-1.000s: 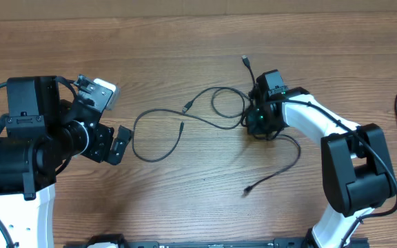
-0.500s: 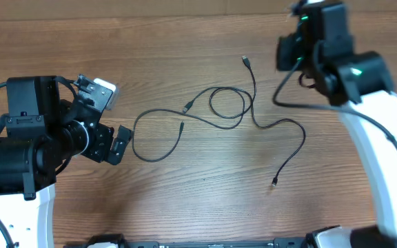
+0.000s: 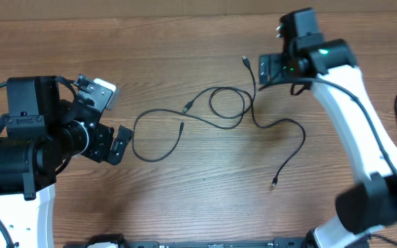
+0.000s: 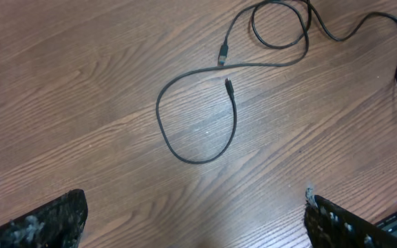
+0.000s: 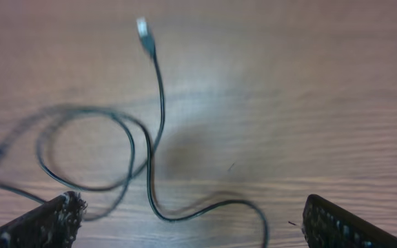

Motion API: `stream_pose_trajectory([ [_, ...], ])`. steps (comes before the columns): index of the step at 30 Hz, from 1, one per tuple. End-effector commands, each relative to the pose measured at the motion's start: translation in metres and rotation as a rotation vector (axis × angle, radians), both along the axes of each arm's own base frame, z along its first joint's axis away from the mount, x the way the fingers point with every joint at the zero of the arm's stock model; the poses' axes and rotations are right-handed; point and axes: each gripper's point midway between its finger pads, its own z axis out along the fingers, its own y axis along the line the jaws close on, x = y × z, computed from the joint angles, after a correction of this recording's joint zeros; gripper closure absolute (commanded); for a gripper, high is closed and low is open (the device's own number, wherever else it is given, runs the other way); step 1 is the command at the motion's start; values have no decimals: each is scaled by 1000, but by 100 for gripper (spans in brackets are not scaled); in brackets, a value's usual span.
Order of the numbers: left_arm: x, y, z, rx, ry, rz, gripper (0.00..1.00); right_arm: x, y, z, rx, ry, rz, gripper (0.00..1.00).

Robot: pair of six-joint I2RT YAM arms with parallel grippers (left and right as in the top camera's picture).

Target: Untangle cables

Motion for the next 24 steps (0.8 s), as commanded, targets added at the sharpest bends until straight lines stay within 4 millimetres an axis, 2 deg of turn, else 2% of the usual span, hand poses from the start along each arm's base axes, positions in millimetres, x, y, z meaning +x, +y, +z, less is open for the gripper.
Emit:
stream_pose_trajectory([
  [1, 1, 0, 6, 8, -22, -14, 0, -3, 11, -61, 27, 169, 29, 0],
  [4, 1, 0, 6, 8, -22, -15, 1, -5, 16, -100, 33, 270, 36, 0],
  [8, 1, 0, 6, 8, -22, -14, 0, -10, 23, -136, 56, 368, 45, 0],
  [13, 1, 0, 6, 8, -22, -14, 0, -20, 51, -147, 186, 434, 166, 0],
  [19, 1, 0, 6, 8, -22, -14, 0, -39, 48, -168, 170, 488, 185, 0],
  [24, 1, 0, 6, 8, -22, -14, 0, -42, 44, -178, 149, 491, 180, 14],
])
